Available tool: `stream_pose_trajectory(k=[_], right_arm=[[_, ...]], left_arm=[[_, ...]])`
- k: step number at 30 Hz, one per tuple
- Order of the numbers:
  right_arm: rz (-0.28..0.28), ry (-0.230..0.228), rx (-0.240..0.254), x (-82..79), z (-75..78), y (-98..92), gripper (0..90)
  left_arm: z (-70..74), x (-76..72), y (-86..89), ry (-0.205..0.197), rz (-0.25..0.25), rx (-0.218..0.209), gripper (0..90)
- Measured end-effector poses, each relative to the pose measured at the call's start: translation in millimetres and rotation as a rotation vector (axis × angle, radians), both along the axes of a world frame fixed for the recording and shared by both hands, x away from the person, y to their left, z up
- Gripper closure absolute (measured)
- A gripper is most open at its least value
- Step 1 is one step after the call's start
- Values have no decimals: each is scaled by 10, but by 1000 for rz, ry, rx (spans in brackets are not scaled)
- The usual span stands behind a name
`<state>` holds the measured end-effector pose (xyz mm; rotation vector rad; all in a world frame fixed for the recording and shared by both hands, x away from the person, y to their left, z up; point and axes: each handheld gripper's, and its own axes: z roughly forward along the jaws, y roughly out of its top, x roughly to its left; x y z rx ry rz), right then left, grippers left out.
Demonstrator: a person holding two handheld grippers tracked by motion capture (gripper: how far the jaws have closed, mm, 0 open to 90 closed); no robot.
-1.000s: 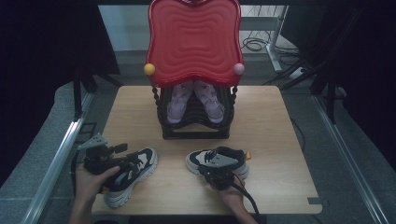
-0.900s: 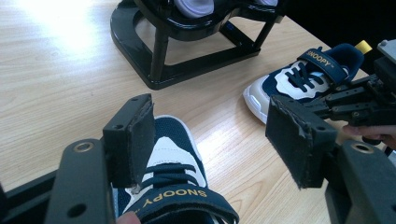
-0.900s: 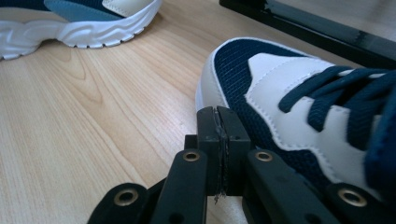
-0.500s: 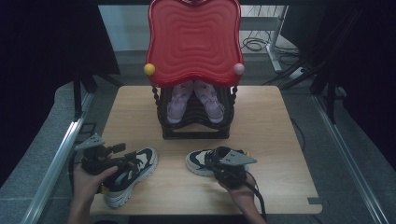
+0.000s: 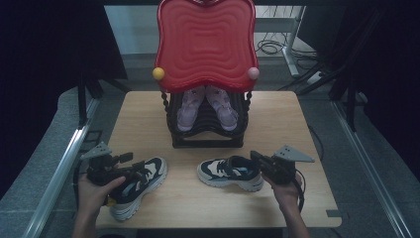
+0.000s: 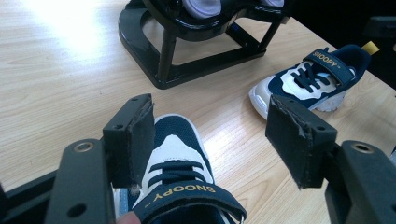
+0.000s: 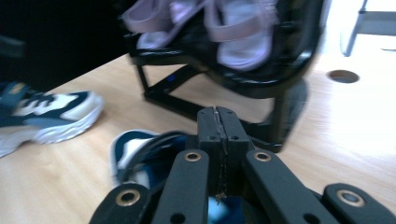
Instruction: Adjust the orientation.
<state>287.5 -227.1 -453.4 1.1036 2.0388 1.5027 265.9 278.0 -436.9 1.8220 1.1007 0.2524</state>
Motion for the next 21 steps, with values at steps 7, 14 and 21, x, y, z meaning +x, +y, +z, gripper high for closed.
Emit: stream_pose_trajectory(k=[7, 14, 21], right_arm=[[-75, 24, -3, 266, -105, -257, 893], [-73, 66, -10, 365, -258, -340, 893], [-48, 88, -33, 357, -353, -297, 893]], left_arm=[[-13, 10, -11, 5, -3, 4, 330], [-16, 7, 3, 7, -2, 2, 330], [-11, 1, 3, 5, -4, 2, 330]])
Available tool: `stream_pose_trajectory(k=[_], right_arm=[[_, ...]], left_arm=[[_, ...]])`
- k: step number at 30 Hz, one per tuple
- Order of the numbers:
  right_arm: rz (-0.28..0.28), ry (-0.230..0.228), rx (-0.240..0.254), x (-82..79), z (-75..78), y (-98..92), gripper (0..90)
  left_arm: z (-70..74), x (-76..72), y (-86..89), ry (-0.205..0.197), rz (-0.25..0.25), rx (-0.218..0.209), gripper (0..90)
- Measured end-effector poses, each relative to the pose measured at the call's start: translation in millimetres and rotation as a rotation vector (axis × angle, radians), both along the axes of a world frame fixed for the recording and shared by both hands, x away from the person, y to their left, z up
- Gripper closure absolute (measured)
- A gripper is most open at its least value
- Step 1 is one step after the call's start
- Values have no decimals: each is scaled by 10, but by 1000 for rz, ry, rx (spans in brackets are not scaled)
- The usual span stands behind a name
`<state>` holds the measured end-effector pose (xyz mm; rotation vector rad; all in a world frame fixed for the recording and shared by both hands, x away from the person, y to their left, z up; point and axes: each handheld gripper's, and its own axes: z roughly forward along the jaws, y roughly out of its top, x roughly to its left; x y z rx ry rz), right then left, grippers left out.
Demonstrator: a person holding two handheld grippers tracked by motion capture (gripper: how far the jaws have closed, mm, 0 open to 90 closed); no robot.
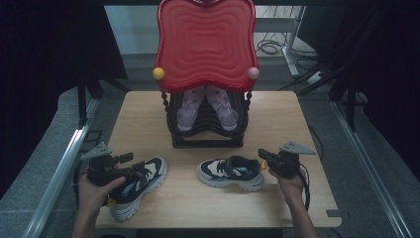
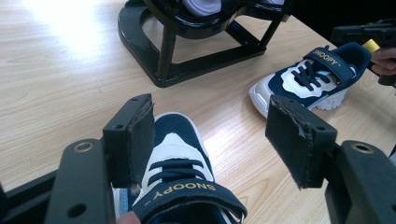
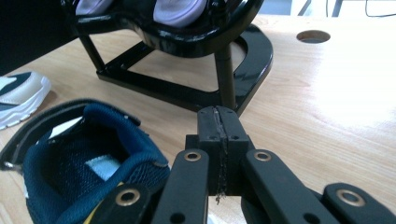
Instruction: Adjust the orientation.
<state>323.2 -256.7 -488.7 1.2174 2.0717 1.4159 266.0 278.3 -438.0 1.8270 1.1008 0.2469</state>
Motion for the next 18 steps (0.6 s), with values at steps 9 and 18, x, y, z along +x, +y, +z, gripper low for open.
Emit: stream_pose_trajectory(k=[9, 18], right_arm=[[37, 15, -32, -92, -49, 19, 892], [60, 17, -61, -174, -94, 29, 893]], left_arm=[[-6, 4, 7, 4, -3, 0, 330], [-9, 6, 18, 4, -2, 0, 330]])
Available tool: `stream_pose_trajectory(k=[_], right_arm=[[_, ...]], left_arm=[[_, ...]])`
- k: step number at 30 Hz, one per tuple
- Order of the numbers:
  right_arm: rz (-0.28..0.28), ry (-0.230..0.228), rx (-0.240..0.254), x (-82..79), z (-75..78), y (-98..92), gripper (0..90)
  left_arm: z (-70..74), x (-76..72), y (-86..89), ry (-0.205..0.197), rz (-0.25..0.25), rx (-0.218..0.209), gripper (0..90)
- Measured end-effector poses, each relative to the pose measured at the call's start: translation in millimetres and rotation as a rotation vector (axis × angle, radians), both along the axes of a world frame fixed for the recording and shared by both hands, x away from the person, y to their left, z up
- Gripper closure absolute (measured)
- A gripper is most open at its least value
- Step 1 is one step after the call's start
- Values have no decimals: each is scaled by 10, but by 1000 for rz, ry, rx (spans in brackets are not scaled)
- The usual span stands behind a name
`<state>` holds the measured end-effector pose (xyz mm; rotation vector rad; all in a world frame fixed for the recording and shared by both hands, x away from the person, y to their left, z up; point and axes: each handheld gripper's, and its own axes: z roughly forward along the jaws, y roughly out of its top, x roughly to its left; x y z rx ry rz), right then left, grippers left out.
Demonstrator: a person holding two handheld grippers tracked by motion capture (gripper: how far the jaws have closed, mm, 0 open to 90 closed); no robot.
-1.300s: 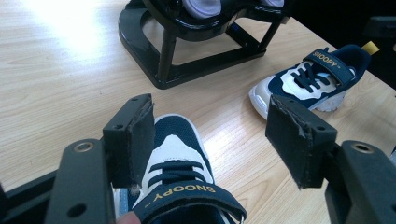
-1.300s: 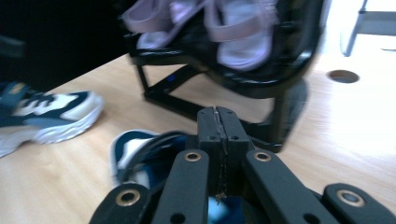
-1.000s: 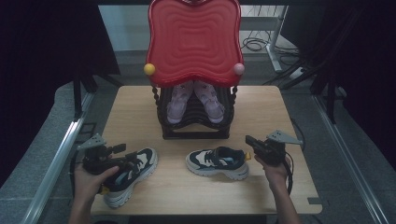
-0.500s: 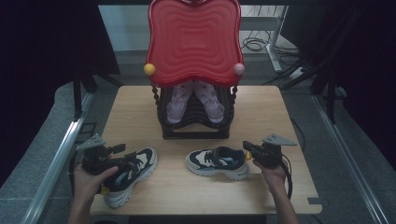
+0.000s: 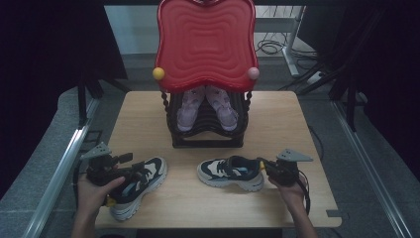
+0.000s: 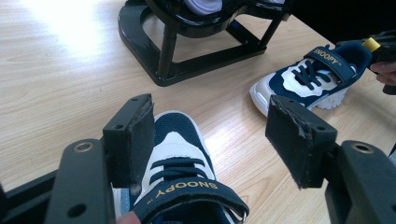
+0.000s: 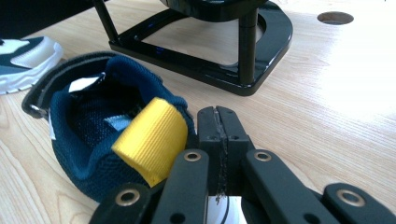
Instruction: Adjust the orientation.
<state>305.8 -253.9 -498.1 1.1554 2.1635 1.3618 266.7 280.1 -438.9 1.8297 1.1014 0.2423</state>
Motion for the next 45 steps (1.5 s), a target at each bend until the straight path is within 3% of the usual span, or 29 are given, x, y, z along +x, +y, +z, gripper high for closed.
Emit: stream_pose_trajectory(k=[11, 22, 45], right_arm=[[30, -6, -41, -153, 31, -41, 893], [50, -34, -64, -108, 24, -10, 892], [82, -35, -54, -456, 31, -4, 893]], left_arm=[[-5, 3, 6, 3, -3, 0, 330], [-2, 1, 2, 2, -3, 2, 330], [-10, 4, 18, 7, -2, 2, 330]])
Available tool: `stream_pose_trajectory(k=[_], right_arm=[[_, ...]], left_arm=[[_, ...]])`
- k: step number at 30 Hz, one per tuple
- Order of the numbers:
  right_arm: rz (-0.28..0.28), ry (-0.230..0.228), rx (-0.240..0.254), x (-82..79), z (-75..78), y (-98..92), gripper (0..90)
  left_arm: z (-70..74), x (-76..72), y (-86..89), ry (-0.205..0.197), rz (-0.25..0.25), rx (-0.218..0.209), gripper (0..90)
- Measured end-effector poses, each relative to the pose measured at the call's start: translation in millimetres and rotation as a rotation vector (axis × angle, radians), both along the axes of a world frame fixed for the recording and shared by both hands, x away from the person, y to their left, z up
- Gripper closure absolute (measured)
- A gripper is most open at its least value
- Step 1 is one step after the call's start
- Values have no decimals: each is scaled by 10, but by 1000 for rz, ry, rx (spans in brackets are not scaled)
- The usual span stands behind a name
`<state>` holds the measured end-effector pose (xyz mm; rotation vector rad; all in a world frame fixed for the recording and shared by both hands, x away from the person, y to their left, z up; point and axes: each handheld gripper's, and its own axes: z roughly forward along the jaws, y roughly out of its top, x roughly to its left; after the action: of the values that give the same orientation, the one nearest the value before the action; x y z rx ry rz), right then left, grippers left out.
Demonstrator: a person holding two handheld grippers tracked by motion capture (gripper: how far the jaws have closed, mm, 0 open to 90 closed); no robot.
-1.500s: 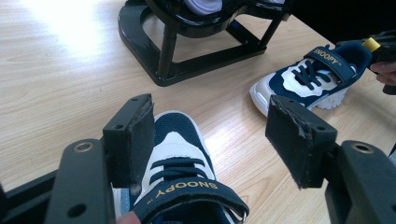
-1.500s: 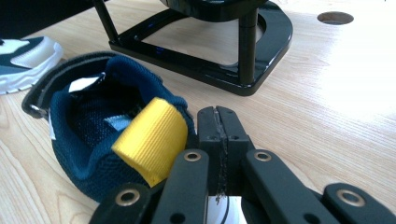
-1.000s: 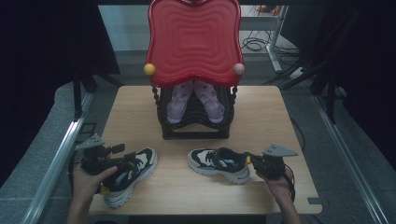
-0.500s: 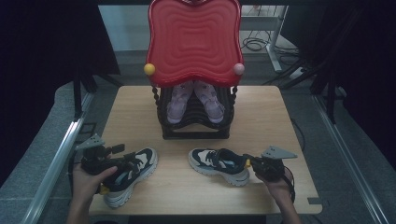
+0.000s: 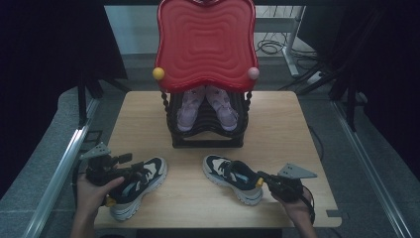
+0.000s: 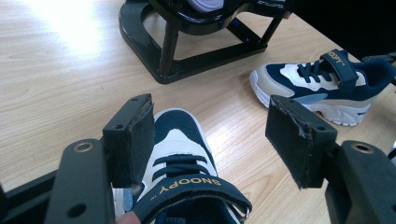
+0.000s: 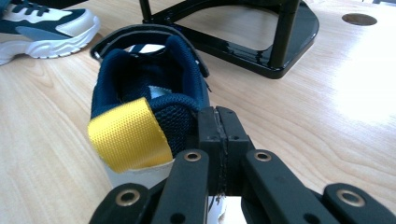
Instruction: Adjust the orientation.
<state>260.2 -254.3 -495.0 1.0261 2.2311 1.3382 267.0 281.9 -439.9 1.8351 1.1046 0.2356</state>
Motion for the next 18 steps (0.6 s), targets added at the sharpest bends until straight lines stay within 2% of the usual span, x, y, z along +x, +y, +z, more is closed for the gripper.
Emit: stream_pose_trajectory(k=[8, 18], right_arm=[[17, -3, -2, -103, -3, 9, 893], [28, -1, 0, -118, 1, 15, 890]], left_arm=[[-6, 5, -6, 2, -4, 2, 329], [-9, 7, -12, 5, -7, 4, 329]])
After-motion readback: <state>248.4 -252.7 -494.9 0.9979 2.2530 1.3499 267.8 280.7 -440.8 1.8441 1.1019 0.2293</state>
